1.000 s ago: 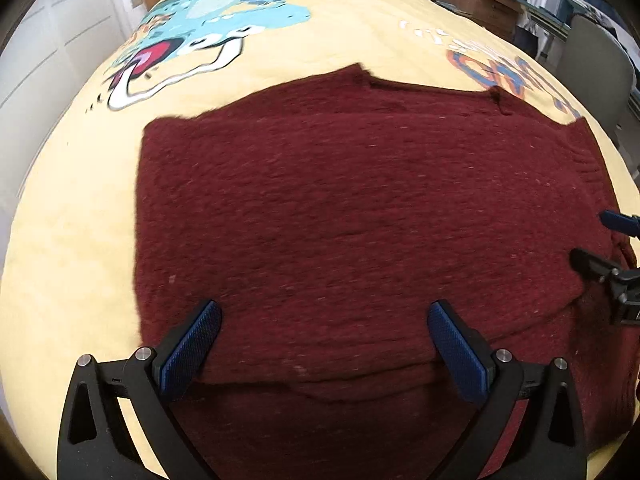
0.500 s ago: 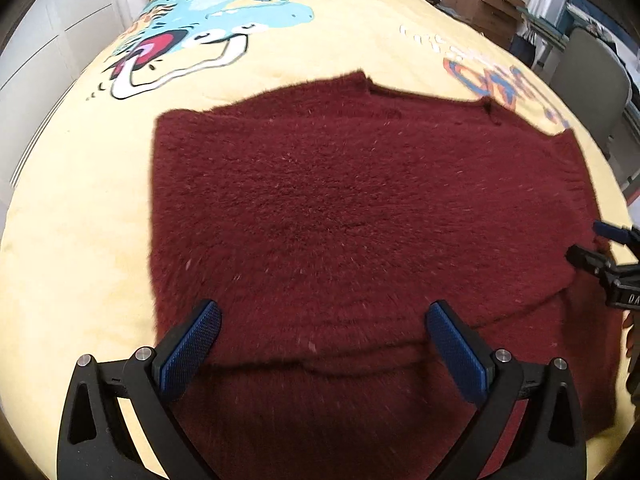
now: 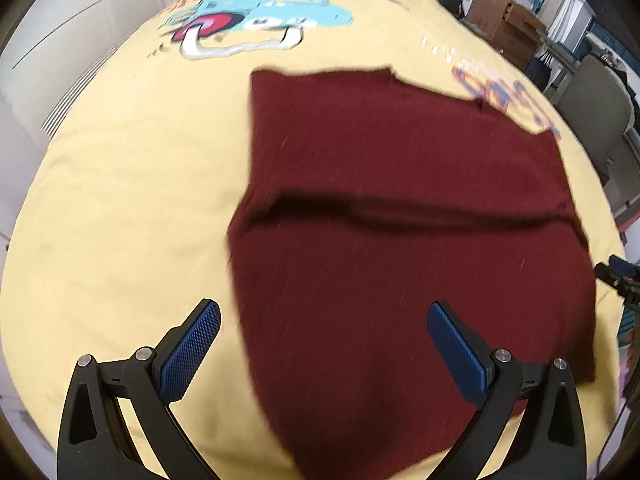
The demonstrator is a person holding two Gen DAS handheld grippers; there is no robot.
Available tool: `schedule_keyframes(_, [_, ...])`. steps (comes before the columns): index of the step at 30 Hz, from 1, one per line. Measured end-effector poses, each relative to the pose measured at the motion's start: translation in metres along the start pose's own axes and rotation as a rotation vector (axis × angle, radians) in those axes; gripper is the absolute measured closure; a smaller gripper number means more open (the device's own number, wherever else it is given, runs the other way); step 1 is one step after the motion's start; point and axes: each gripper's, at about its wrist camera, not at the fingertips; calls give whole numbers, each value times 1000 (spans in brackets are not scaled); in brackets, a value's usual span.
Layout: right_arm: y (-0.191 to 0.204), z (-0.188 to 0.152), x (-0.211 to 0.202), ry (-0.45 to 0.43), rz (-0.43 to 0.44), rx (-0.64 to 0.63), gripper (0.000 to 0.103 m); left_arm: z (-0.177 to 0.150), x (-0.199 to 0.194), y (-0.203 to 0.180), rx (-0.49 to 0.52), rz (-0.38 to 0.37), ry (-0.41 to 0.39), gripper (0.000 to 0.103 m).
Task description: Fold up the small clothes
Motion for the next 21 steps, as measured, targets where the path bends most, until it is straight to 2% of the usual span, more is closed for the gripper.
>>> schedule_keyframes(8, [-26, -52, 13, 128, 5, 85, 0, -55, 7, 22, -49, 15, 105, 1])
schedule_keyframes(16, [-25, -70, 27, 225, -6, 77, 0, -83, 34, 12, -53, -59, 211, 3])
schedule_keyframes(18, [-19, -72, 31, 255, -5, 57, 1, -85, 42, 6, -47, -81, 245, 10])
schedule_keyframes(19, [-17, -72, 32, 263, -14, 46, 5, -85, 45, 5, -41, -80, 255, 14])
schedule_keyframes(20, [-14, -73, 35, 281, -35, 27, 8, -84, 48, 1, -31, -71, 269, 25])
schedule_keyframes(21, [-11, -73, 36, 295, -44, 16, 17, -84, 51, -2, -20, -59, 278, 33])
Point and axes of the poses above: each gripper's, at about its wrist camera, not at the fingertips, and x roughly the way its jaws point, y to its left, z to its top, and after that the axes turned 4 degrees about -x, right-handed
